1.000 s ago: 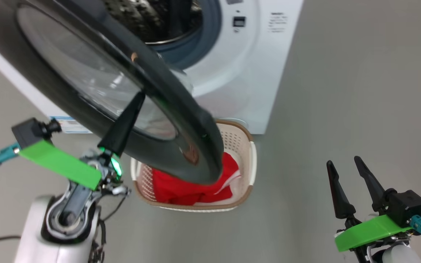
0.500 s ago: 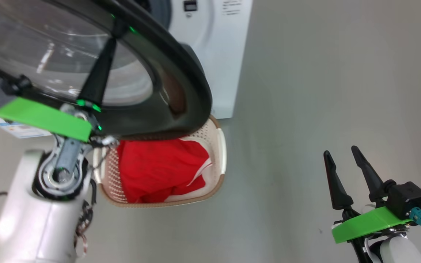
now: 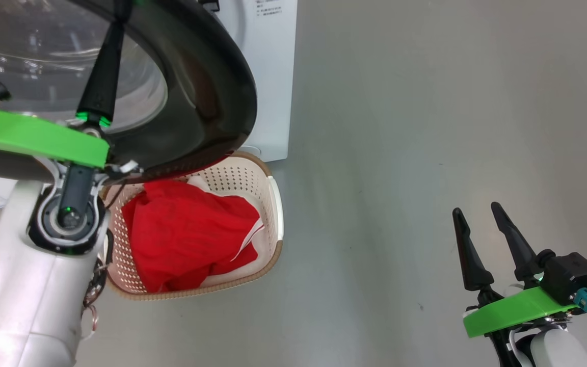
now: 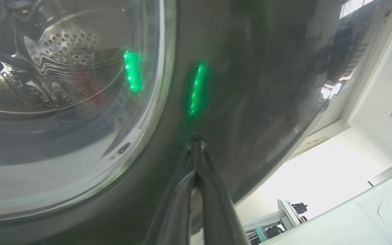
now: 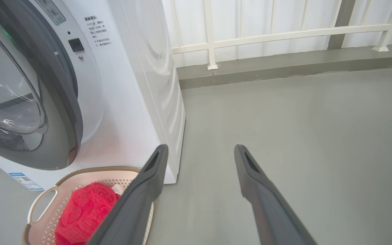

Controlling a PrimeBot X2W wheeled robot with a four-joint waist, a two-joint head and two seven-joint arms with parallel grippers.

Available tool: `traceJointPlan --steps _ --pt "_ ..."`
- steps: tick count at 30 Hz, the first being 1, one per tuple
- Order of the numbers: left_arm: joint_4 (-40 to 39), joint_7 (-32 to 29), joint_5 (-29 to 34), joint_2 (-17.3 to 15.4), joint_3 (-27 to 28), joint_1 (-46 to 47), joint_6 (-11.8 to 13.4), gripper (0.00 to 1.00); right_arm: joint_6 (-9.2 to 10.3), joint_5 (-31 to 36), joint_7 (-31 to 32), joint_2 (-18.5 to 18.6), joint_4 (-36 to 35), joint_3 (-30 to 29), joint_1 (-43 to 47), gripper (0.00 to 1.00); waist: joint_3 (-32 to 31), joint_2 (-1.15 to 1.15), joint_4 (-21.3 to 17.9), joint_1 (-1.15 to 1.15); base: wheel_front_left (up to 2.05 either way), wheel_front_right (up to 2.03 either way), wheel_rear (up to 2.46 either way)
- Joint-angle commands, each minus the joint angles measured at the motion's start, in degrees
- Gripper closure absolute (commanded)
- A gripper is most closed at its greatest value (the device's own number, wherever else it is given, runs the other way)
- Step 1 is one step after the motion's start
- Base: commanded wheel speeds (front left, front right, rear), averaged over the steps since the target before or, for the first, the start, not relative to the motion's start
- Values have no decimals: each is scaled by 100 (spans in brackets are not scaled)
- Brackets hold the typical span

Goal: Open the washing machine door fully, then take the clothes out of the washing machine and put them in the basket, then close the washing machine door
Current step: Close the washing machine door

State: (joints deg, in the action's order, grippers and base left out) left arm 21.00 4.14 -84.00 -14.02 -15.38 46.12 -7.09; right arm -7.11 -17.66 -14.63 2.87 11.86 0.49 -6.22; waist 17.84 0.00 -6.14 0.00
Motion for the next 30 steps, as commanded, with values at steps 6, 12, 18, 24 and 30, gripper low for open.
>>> traceJointPlan --steps 6,12,18,24,30 --pt "-111 403 -1 -445 -253 -283 -40 100 -37 -5 -37 1 -132 31 -83 0 -130 0 195 0 0 0 0" --pt "-121 733 -34 -579 -532 -792 -40 100 -37 65 -37 1 -103 -27 -31 0 -277 0 351 0 0 0 0" --pt "-127 1010 69 -614 -827 -1366 -40 59 -37 114 -37 1 -131 -211 94 0 -398 0 579 0 0 0 0" --pt "-63 1082 511 -580 -756 -1921 -40 5 -37 135 -37 1 -146 -270 201 0 -472 0 691 0 0 0 0" --pt "-156 1085 1378 -423 -218 -2554 -40 0 -37 124 -37 1 -140 -317 295 0 -564 0 717 0 0 0 0"
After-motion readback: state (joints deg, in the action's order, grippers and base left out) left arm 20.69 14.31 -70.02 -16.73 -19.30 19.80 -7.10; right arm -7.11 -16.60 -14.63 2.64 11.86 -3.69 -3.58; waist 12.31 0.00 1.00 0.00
